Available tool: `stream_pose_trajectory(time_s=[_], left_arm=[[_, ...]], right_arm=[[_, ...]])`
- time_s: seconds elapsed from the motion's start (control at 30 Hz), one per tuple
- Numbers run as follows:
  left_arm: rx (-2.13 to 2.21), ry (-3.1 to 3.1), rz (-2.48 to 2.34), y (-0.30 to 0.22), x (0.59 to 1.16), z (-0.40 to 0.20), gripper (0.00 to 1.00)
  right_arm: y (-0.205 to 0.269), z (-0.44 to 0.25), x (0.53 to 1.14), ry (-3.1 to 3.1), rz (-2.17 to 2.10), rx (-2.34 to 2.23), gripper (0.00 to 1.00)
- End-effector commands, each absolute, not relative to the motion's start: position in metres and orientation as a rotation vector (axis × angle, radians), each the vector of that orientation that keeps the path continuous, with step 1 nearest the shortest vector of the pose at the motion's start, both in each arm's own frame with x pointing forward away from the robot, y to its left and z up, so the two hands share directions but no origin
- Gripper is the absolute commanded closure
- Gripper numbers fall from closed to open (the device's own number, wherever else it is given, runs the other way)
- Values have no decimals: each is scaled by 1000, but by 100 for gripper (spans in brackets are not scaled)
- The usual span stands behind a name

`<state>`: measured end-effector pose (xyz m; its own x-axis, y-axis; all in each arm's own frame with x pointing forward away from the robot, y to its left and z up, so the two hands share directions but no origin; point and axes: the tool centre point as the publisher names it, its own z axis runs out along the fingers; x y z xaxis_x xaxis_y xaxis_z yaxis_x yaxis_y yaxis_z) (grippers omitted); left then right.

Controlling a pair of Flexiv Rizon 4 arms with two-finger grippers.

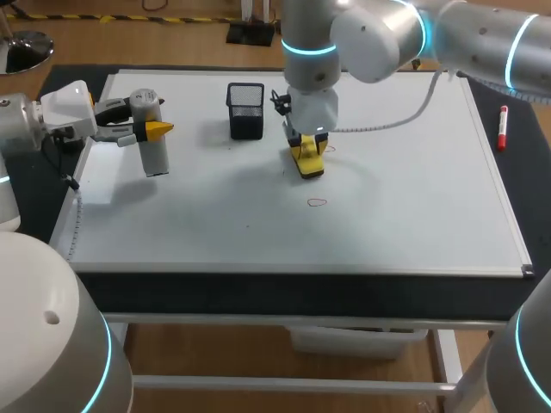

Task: Pick up the inspection probe, press it on each red-marked spot on the whiteboard one by one, put down the probe, pick up the eraser, and wipe off all the red marks.

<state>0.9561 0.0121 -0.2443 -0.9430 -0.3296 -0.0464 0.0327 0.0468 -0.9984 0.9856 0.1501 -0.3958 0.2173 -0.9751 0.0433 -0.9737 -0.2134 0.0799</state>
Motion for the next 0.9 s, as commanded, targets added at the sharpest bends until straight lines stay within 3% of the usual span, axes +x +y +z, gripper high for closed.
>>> stream_pose_trajectory(time_s=[0.03, 0.3, 0.9], left_arm=[[-299, 2057, -1983, 12, 956, -245, 100], [-299, 2057, -1983, 12, 956, -245, 100], [-299, 2057, -1983, 12, 956, -245, 100]], right_arm=[[139, -380, 998, -1905, -49, 2372, 100], [94, -365, 1024, -1982, -62, 2348, 100], [-70, -351, 1077, -2304, 41, 2064, 100]])
